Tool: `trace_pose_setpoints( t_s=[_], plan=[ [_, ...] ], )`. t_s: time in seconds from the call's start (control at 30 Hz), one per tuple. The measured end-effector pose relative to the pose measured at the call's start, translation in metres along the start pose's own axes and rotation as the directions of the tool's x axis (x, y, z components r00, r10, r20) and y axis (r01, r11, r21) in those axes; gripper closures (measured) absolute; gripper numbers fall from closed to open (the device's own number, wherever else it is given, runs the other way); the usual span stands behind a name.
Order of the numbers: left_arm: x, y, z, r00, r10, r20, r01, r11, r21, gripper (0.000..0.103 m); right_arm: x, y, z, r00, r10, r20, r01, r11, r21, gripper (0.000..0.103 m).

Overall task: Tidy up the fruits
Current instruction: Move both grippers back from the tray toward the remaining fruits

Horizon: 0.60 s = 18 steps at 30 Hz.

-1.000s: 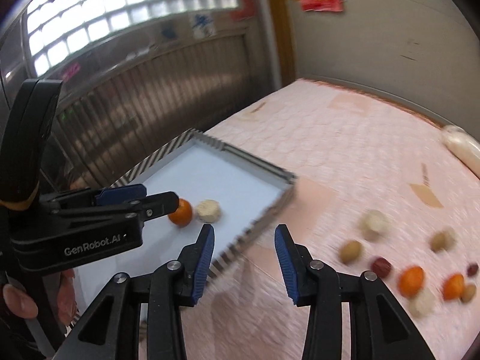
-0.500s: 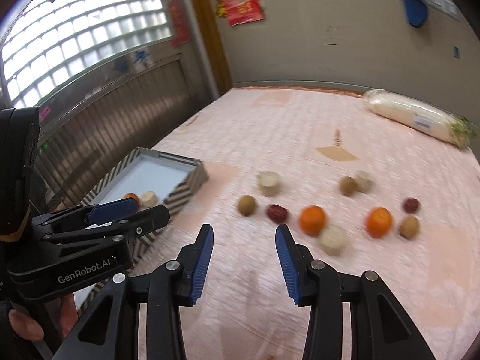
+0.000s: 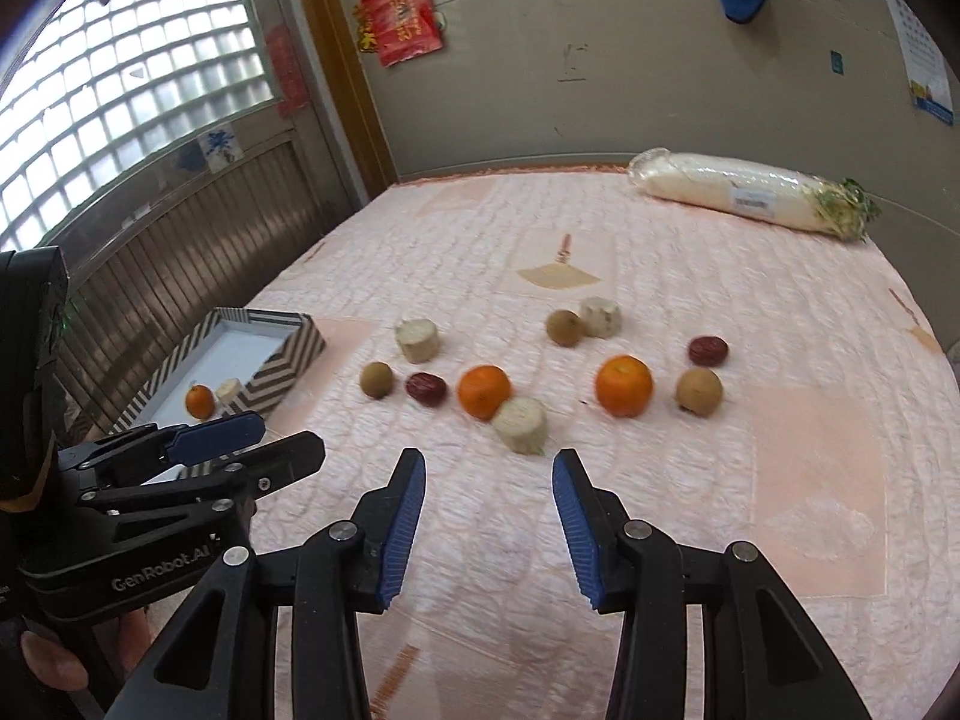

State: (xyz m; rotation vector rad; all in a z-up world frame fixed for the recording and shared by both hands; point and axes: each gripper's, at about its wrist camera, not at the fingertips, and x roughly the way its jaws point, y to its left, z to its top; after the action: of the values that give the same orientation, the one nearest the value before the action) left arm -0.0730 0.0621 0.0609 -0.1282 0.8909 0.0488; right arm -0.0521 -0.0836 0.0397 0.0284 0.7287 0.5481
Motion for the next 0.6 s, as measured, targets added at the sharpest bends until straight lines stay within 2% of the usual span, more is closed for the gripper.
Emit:
trace_pose_setpoints(
  t_s=[0.17, 0.37, 0.6],
  plan=[
    [0.010, 0.006, -0.001, 0.999, -0.018, -0.037, 0.017, 1.000, -0.020, 0.051, 0.009, -0.009, -0.002, 1.000, -0.002, -0.017, 0.002, 1.000, 0.016, 0.060],
    [0.015, 0.014, 0.003, 0.999, 0.000, -0.043, -0.001, 1.000, -0.024, 0.051, 0.034, -0.005, 0.006, 0.999, 0.009, -0.042, -0.010, 1.000, -0.028, 0.060],
    [0.022, 0.026, 0.008, 0.998, 0.003, -0.059, -0.005, 0.999, -0.043, 0.051, 0.072, -0.011, 0.014, 0.994, -0.040, -0.102, 0.032, 0.996, -0.082, 0.060]
  ],
)
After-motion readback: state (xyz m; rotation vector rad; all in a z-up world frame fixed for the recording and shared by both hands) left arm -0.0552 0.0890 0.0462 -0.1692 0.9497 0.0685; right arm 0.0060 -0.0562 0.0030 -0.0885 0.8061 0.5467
